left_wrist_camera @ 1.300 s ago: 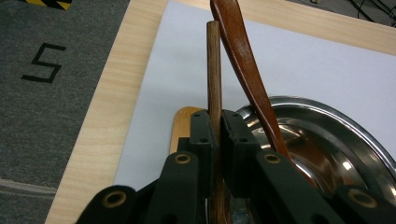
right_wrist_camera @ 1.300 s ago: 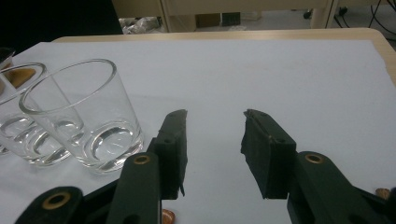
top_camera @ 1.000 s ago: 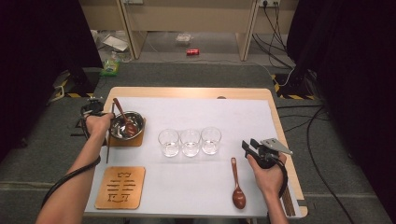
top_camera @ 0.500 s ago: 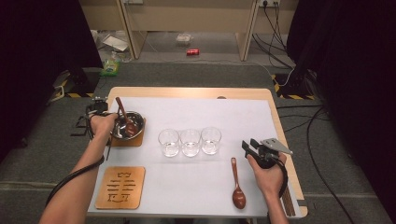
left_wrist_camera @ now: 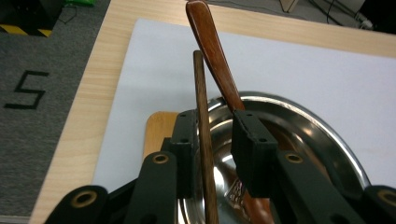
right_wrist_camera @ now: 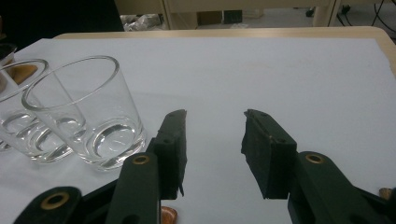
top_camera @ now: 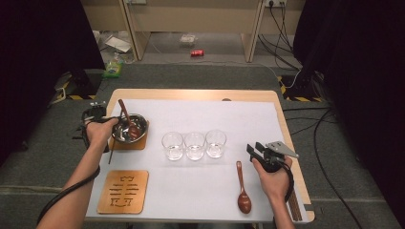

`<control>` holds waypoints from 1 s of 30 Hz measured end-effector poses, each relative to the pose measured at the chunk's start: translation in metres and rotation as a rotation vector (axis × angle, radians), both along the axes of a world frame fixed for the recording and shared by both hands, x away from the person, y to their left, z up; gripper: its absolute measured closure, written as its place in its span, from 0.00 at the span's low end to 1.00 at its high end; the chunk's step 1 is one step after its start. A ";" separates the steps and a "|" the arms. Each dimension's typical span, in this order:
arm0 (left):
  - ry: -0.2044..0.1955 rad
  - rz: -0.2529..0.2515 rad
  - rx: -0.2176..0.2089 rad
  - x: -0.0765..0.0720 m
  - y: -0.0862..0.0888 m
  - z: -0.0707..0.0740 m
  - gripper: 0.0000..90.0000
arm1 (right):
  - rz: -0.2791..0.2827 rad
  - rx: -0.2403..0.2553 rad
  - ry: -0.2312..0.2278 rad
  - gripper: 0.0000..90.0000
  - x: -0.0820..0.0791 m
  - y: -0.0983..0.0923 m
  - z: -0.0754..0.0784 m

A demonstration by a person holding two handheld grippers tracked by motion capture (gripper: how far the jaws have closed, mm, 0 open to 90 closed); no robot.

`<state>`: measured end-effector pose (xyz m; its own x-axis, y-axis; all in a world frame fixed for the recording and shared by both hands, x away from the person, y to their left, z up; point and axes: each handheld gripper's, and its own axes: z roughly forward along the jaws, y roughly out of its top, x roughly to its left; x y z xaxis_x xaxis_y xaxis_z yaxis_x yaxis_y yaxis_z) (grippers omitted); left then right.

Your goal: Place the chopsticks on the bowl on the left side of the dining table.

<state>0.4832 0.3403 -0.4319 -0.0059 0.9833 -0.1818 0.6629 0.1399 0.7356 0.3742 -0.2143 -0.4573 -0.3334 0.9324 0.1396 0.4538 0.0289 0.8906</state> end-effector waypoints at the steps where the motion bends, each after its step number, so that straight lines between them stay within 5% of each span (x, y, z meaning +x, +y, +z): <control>1: 0.003 -0.007 -0.004 -0.002 0.000 0.001 0.78 | 0.000 -0.001 0.001 0.66 0.000 0.000 0.000; 12: 0.065 -0.025 0.049 -0.011 -0.007 0.003 0.80 | 0.004 0.002 0.014 0.66 -0.001 0.002 -0.001; 20: 0.105 -0.017 0.049 -0.009 -0.006 -0.009 0.80 | 0.008 -0.001 0.014 0.65 -0.001 0.001 0.000; 30: 0.108 -0.009 0.036 -0.007 -0.011 -0.013 0.84 | 0.006 0.002 0.020 0.65 -0.001 0.001 0.000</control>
<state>0.4761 0.3289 -0.4453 -0.0152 0.9893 -0.1449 0.7397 0.1086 0.6641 0.3736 -0.2135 -0.4578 -0.3361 0.9302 0.1477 0.4712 0.0303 0.8815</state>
